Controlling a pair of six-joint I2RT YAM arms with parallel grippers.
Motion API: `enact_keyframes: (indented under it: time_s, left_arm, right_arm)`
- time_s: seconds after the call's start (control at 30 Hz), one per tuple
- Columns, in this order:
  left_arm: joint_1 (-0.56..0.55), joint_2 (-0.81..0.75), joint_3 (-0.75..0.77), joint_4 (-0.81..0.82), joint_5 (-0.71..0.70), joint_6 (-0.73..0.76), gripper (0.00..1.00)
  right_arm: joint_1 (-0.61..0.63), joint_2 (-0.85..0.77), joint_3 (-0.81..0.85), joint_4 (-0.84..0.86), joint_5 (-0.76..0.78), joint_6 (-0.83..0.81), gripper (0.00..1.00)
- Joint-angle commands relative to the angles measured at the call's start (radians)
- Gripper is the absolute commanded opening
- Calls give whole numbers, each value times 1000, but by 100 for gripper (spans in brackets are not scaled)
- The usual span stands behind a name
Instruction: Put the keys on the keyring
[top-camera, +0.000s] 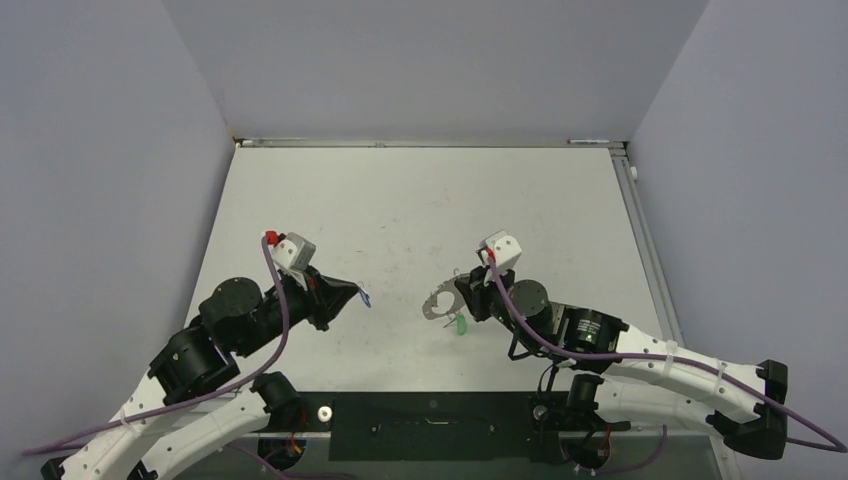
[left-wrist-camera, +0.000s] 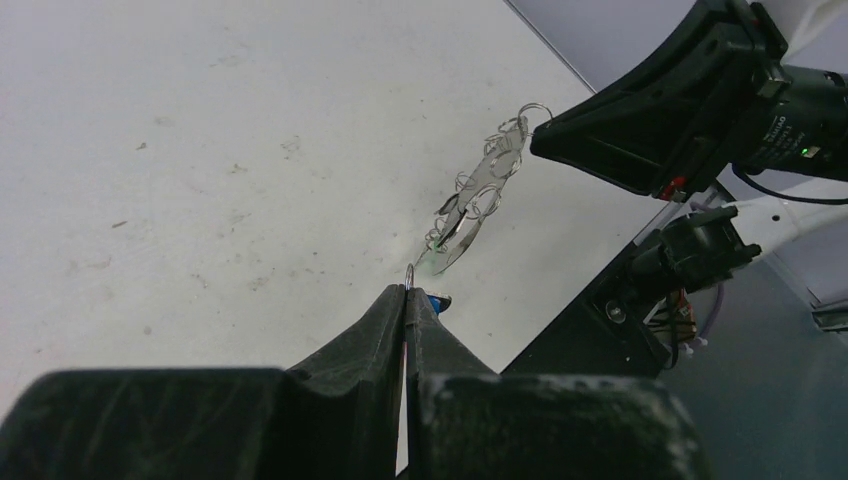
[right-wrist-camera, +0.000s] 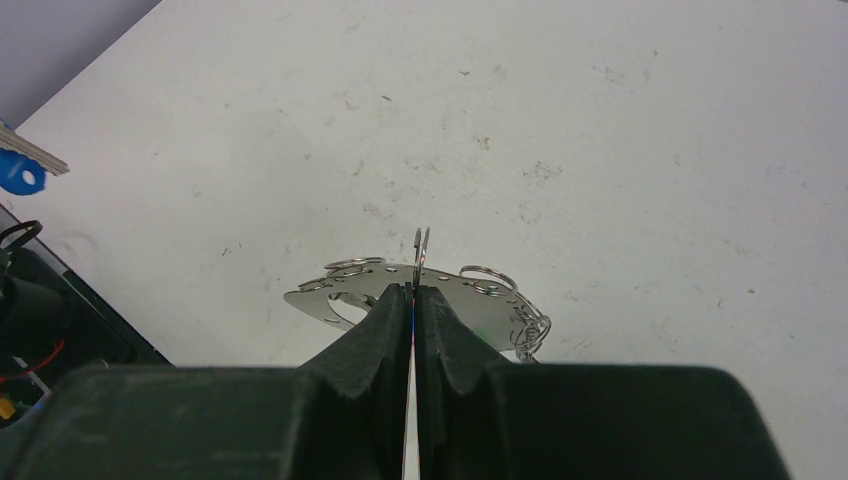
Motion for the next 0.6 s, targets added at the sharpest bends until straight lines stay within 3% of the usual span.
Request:
enact_keyframes:
  time_s: [0.0, 0.57]
  left_arm:
    - [-1, -15, -60, 168, 139, 113, 0]
    - [-1, 128, -40, 229, 346, 159, 0]
  right_arm:
    - [21, 3, 31, 85, -1, 2, 5]
    - [79, 2, -30, 205, 41, -36, 5]
